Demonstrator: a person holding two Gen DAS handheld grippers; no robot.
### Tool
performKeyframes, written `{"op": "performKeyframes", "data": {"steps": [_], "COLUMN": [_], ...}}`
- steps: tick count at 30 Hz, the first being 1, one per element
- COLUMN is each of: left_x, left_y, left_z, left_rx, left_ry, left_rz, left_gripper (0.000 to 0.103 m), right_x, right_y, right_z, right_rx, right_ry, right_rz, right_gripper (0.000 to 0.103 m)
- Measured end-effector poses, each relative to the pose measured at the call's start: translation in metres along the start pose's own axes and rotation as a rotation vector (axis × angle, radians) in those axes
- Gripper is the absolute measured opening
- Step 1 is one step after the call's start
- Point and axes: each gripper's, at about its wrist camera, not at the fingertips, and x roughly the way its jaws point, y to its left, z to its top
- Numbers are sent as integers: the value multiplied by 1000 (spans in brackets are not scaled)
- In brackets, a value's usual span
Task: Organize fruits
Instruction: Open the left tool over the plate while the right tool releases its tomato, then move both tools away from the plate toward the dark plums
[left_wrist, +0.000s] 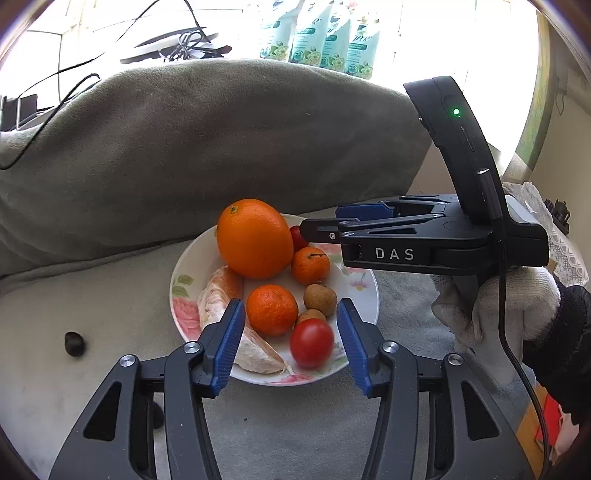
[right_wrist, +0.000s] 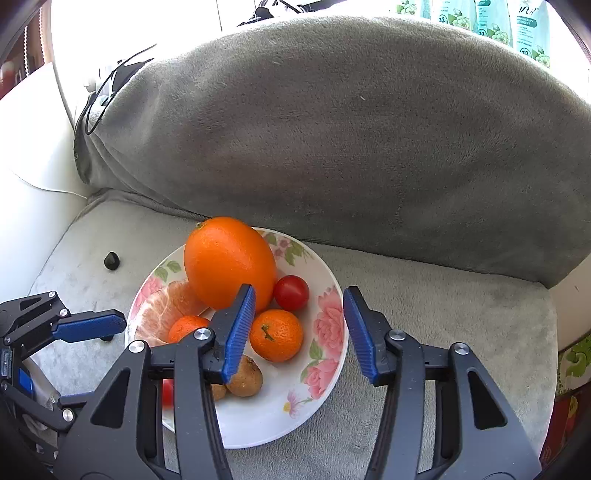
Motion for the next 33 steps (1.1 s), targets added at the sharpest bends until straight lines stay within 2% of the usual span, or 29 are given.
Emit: {"op": "performKeyframes", "data": {"steps": [5, 8, 16, 20, 33], "left_x": [-1, -2, -7, -7, -20], "left_y": [2, 3, 4, 4, 10], "left_z": [-1, 0, 0, 0, -4], "left_rx": [-2, -4, -10, -12, -20], "left_ry": [-1, -3, -7, -4, -13], "left_rz": [2, 4, 15, 21, 48], "left_gripper": [53, 60, 66, 69, 75], "right_x": [-5, -7, -12, -16, -32], "right_y": [-1, -1, -1, -1, 3], "right_z": [0, 0, 0, -1, -5], "right_rx": [9, 12, 13, 21, 35], "right_ry": [-16, -20, -21, -30, -39], "right_rz": [-11, -16, -29, -30, -24], "right_gripper": [72, 82, 83, 90, 90]}}
